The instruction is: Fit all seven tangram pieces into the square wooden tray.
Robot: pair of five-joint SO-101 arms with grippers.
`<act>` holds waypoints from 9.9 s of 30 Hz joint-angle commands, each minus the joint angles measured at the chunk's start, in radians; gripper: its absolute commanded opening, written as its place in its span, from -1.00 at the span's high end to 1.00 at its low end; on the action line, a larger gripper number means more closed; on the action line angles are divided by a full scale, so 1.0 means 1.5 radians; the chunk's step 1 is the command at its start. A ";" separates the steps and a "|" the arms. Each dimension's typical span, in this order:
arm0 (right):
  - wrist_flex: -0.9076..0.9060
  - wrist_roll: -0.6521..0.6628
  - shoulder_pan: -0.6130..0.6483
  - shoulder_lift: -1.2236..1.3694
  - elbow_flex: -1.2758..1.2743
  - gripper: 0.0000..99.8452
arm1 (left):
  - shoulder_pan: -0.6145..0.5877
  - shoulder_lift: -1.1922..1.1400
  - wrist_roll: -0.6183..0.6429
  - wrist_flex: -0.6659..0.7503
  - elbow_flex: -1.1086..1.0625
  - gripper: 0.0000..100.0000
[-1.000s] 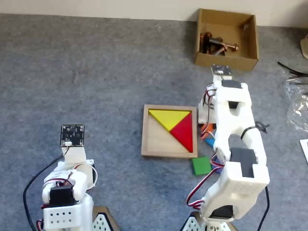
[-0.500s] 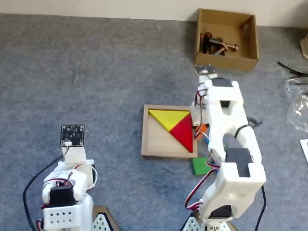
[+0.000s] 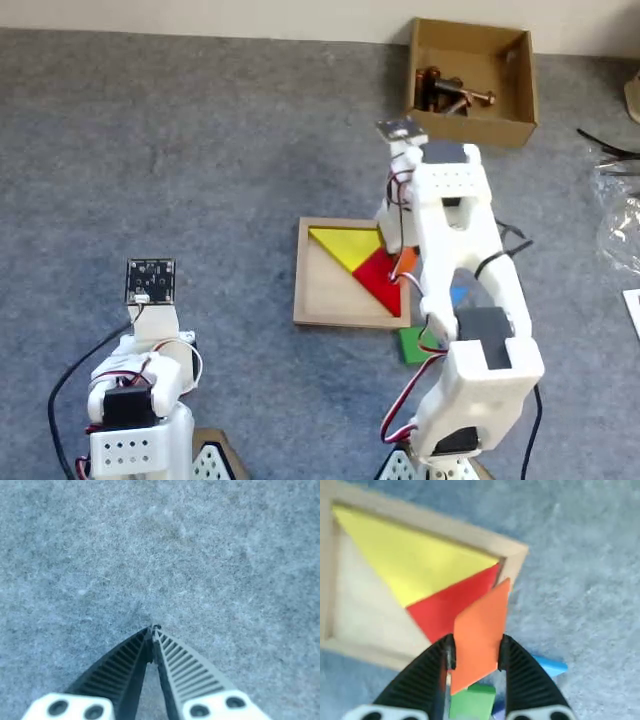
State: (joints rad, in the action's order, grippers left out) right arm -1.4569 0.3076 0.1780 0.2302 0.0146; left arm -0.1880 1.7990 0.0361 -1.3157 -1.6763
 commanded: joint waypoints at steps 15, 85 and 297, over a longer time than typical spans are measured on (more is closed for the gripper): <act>-0.084 0.255 0.084 -0.026 0.040 0.99 | -0.006 -0.005 0.001 -0.005 -0.014 0.99; 0.139 0.440 0.129 -0.025 -0.181 0.99 | -0.006 -0.005 0.001 -0.005 -0.014 0.99; 0.308 -0.021 -0.123 -0.643 -0.698 0.99 | -0.006 -0.005 0.001 -0.005 -0.014 0.99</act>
State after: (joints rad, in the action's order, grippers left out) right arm -1.0150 0.2831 -0.0107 -0.7411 -1.0349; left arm -0.1880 1.7990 0.0361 -1.3157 -1.6763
